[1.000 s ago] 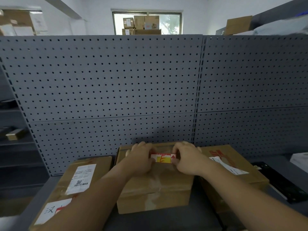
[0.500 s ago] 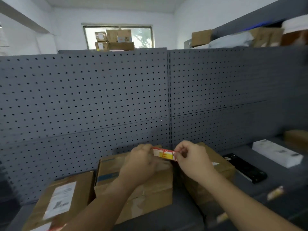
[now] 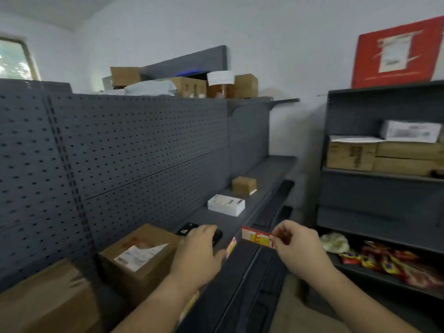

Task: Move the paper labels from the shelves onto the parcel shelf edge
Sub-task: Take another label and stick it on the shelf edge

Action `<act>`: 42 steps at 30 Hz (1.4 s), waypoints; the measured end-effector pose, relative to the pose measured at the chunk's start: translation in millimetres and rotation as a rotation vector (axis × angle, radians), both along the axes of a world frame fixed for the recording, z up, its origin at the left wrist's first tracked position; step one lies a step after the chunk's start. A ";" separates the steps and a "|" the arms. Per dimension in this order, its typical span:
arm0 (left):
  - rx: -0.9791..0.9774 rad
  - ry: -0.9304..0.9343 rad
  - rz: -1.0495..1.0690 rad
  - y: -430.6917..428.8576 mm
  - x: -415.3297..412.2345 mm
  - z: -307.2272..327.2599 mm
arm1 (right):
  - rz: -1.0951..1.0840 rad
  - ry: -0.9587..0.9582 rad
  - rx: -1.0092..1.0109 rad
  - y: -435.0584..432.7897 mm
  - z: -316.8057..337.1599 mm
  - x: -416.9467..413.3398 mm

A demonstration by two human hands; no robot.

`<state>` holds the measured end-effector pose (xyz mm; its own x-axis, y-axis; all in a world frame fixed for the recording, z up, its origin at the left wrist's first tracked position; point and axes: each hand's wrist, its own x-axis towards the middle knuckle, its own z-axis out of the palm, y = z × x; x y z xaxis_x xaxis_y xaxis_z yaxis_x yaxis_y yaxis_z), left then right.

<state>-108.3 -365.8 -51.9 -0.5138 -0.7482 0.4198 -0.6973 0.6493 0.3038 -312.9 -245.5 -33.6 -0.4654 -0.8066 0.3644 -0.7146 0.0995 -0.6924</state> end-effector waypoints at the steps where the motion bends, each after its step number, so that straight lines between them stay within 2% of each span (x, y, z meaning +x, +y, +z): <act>1: 0.010 -0.005 -0.031 0.7 -19.2 -2.3 | -0.037 0.004 0.003 10.8 -1.1 -16.5; 9: 0.024 -0.063 -0.237 3.8 -177.2 -16.4 | -0.225 -0.027 0.004 64.3 -18.0 -145.1; 20: 0.068 -0.049 -0.263 -19.7 -372.9 -37.9 | -0.269 -0.015 0.027 46.3 -24.4 -331.3; 26: 0.071 -0.065 -0.228 -66.3 -434.0 -48.5 | -0.210 -0.023 0.044 -13.0 -34.6 -390.8; 33: 0.072 -0.054 -0.146 -167.5 -482.1 -63.8 | -0.129 -0.034 0.029 -129.3 -45.5 -444.0; 42: 0.105 -0.073 0.051 -276.2 -486.1 -83.1 | 0.079 -0.048 0.032 -291.5 -54.2 -470.8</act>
<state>-594.4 -642.0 -135.1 -0.5000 -0.8120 0.3012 -0.7515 0.5796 0.3152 -783.7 -537.0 -87.8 -0.4161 -0.8524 0.3166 -0.6870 0.0666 -0.7236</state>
